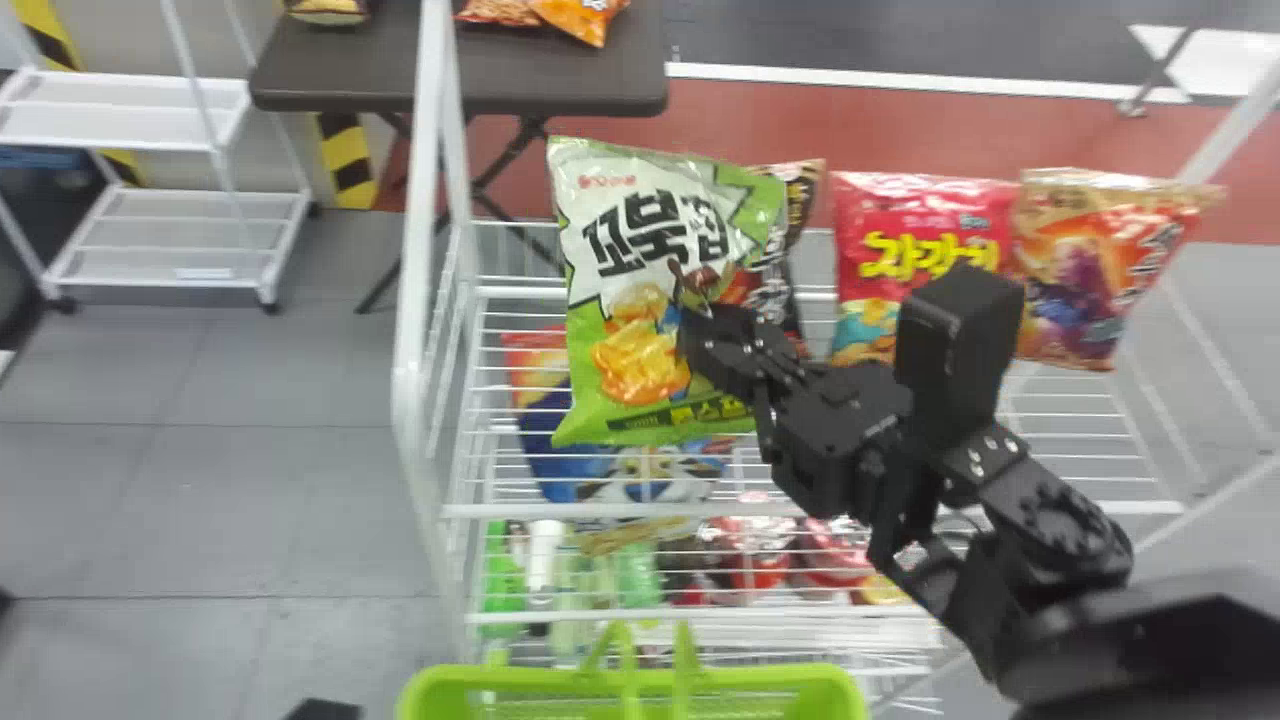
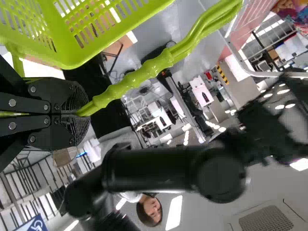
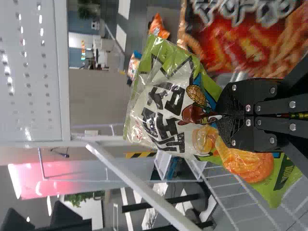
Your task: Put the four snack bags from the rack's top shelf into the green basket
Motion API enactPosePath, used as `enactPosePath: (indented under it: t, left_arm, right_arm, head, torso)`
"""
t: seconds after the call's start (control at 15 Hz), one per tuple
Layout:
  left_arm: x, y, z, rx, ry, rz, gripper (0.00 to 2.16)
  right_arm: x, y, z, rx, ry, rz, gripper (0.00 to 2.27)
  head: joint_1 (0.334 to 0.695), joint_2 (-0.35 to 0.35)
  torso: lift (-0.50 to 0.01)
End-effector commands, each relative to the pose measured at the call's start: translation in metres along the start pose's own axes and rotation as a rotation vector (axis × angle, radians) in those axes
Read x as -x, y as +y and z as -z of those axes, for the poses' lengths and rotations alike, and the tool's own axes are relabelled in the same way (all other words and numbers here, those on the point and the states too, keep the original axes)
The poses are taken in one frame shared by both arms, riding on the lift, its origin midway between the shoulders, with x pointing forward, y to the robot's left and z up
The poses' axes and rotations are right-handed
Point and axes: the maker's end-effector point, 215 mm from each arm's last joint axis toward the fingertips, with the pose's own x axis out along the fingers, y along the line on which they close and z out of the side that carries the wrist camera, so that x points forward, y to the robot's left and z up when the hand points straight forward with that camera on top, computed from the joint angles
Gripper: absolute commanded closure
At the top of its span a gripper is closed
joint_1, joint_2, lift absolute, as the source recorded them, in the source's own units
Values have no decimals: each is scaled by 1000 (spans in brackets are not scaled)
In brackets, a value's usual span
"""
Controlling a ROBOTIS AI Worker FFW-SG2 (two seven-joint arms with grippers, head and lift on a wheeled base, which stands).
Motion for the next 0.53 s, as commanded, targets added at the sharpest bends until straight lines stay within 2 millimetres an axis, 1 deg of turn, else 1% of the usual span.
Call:
enactPosePath:
  t: [0.0, 0.07, 0.13, 0.2, 0.27, 0.33, 0.4, 0.47]
  left_arm:
    - [1, 5, -7, -24, -3, -18, 1781]
    - [0, 10, -10, -33, -2, -37, 1781]
    - [-1, 12, -13, -42, -5, -44, 1777]
    - [0, 16, -18, -46, -16, -57, 1760]
    - [3, 18, -22, -44, -36, -68, 1760]
    - [3, 19, -22, -39, -45, -71, 1760]
    - [3, 19, -23, -38, -50, -72, 1760]
    - [2, 18, -23, -36, -52, -72, 1760]
  right_arm:
    - [55, -27, 17, -73, 62, 51, 2159]
    - [80, -33, 23, -105, 83, 57, 2159]
    - [101, -36, 25, -121, 97, 61, 2155]
    - [115, -36, 34, -149, 139, 59, 2155]
    - [128, -32, 50, -201, 216, 44, 2155]
    - [140, -27, 67, -247, 284, 28, 2155]
    - [155, -18, 88, -313, 375, 14, 2155]
    - [170, -2, 112, -400, 474, -15, 2155]
  head:
    - [695, -231]
    - [695, -281]
    - [695, -330]
    - [695, -350]
    - [695, -350]
    - [695, -350]
    - [695, -350]
    - [695, -350]
  torso:
    - [0]
    - [0]
    - [0]
    - [0]
    - [0]
    - [0]
    - [0]
    - [0]
